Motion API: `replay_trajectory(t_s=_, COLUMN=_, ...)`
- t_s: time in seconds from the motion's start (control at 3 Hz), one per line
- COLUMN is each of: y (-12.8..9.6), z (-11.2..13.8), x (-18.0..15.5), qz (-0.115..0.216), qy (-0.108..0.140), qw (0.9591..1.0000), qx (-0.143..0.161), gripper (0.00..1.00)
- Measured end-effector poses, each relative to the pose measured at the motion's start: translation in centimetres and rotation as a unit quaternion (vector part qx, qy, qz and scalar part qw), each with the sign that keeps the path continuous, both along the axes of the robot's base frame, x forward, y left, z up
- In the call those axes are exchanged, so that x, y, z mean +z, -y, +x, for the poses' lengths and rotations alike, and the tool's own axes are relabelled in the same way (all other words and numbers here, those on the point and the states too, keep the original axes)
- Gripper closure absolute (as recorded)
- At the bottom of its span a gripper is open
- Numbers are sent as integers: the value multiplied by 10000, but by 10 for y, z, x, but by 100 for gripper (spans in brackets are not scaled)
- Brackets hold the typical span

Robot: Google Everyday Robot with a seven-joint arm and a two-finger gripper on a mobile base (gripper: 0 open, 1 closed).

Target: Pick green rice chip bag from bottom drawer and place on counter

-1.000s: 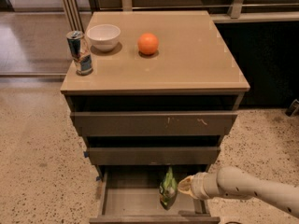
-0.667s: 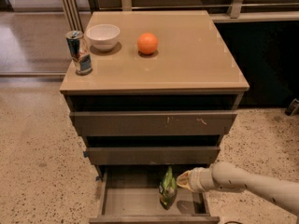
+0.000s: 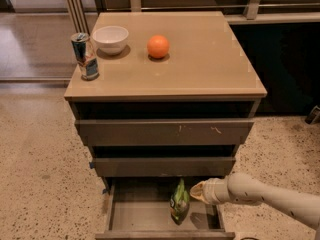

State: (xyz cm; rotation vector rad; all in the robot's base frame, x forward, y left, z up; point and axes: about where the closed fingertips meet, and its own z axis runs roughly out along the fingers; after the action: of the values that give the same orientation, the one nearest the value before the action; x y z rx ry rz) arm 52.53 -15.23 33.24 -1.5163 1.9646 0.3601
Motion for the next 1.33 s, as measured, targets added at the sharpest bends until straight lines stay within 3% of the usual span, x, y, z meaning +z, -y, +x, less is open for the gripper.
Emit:
replay_trajectory(t_s=0.67, y=-7, z=-15, x=1, qz=-57, qy=2, qw=9998, qx=-186, gripper=17)
replay_trajectory(t_s=1.0, y=-20, z=-20, x=-8, qz=75, qy=-58, qw=9992, qx=-395, gripper=0)
replay_trajectory(t_s=1.33, y=-42, z=-25, x=-22, qz=266, qy=-170, qw=9973, qx=-666, gripper=0)
